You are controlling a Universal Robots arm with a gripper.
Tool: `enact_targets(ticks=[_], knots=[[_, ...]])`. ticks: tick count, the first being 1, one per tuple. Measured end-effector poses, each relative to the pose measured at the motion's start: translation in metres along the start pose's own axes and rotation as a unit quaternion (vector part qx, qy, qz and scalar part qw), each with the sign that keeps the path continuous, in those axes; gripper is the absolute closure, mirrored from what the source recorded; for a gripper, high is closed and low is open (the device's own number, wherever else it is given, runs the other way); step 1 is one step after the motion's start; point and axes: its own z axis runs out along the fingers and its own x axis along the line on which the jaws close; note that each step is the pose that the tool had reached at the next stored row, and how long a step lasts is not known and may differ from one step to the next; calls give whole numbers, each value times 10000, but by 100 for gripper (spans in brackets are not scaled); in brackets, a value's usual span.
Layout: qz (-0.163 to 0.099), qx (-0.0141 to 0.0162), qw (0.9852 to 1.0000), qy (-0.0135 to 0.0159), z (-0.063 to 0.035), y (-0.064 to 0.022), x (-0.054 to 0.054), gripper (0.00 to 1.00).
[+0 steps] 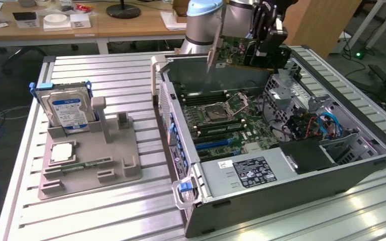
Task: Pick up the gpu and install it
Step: 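Insert the gpu into the slot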
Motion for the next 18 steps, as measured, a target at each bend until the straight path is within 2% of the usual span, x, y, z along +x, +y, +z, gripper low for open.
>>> enact_targets(ticks=[6, 13, 14, 17, 18], knots=[[-354, 5, 9994, -11, 2, -2, 11, 72], [-732, 17, 9973, -23, 4, -4, 25, 72], [-779, 45, 9969, -27, 4, -5, 26, 72], [-900, 164, 9958, -50, 12, -5, 28, 72], [-934, 186, 9954, -53, 16, -5, 28, 72]])
